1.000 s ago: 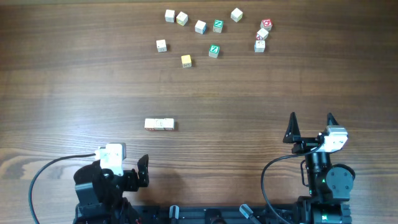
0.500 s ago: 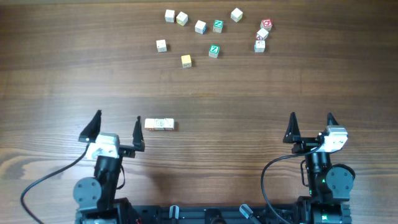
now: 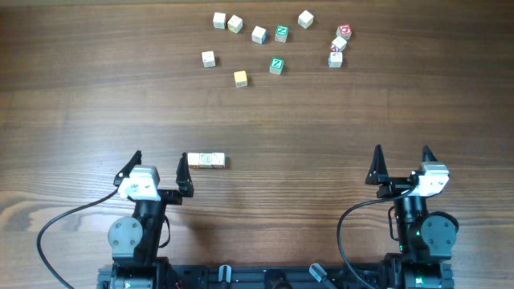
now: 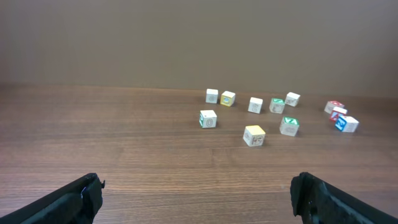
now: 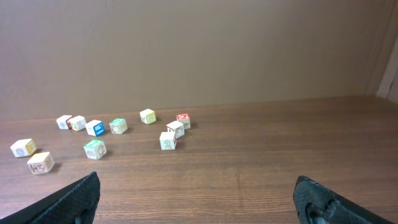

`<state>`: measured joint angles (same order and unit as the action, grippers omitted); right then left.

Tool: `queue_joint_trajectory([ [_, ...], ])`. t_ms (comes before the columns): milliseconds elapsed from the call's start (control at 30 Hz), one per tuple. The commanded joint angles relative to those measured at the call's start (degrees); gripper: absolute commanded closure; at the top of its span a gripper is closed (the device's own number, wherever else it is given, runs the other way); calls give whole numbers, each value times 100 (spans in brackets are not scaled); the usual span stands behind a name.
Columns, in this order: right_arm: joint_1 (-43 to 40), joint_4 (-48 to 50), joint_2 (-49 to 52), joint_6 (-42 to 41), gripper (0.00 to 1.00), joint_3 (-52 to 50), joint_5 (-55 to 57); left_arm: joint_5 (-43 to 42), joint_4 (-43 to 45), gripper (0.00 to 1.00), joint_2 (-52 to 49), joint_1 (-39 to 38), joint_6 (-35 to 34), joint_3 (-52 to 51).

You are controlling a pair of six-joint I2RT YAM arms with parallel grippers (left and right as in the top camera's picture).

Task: Form a horizontal line

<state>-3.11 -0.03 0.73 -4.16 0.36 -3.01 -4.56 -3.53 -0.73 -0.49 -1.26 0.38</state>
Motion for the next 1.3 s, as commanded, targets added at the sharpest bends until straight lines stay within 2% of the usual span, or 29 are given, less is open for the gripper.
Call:
queue_joint_trajectory([
  [0,-28,13,-46,103,0,-7,-87,210,-85,0,55,-37,-92,-7],
  [1000,0,13,-46,103,0,-7,-87,188,-79,0,55,-37,-94,-7],
  [1267,306,13,-46,103,0,-7,-87,188,-81,0,55,-37,-94,-7],
])
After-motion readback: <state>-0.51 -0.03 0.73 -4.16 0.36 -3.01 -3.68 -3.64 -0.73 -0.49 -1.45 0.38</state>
